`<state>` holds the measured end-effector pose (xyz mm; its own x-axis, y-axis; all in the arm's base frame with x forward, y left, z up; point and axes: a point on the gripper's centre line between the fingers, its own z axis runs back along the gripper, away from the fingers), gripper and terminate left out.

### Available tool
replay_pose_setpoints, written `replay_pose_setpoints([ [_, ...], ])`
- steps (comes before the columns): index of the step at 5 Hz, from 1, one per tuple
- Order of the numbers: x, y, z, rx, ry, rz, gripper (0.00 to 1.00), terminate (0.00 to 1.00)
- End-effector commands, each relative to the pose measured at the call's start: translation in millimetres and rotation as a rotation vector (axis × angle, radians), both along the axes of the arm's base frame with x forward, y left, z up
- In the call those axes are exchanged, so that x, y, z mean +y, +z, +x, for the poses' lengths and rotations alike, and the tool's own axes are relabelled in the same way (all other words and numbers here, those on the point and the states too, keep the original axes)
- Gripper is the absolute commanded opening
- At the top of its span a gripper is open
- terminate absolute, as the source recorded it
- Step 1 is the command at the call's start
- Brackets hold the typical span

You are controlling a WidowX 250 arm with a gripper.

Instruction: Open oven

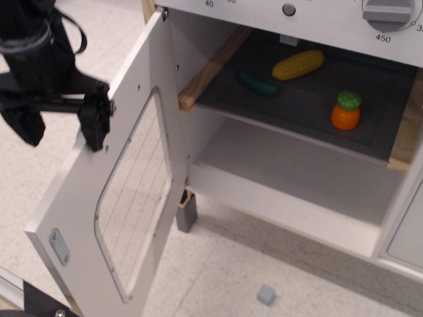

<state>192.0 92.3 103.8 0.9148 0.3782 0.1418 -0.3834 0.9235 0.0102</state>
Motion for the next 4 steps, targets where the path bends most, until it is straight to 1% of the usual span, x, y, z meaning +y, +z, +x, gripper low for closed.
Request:
replay_pose_setpoints([
  [1, -48, 35, 41, -0.099, 0.056, -0.009, 1.0, 0.0],
  [2, -71, 47, 52, -0.116, 0.077, -0.018, 1.0, 0.0],
  [3, -71, 47, 52, -0.116, 0.077, -0.018, 1.0, 0.0],
  [4, -71, 47, 52, -0.116, 0.077, -0.018, 1.0, 1.0],
])
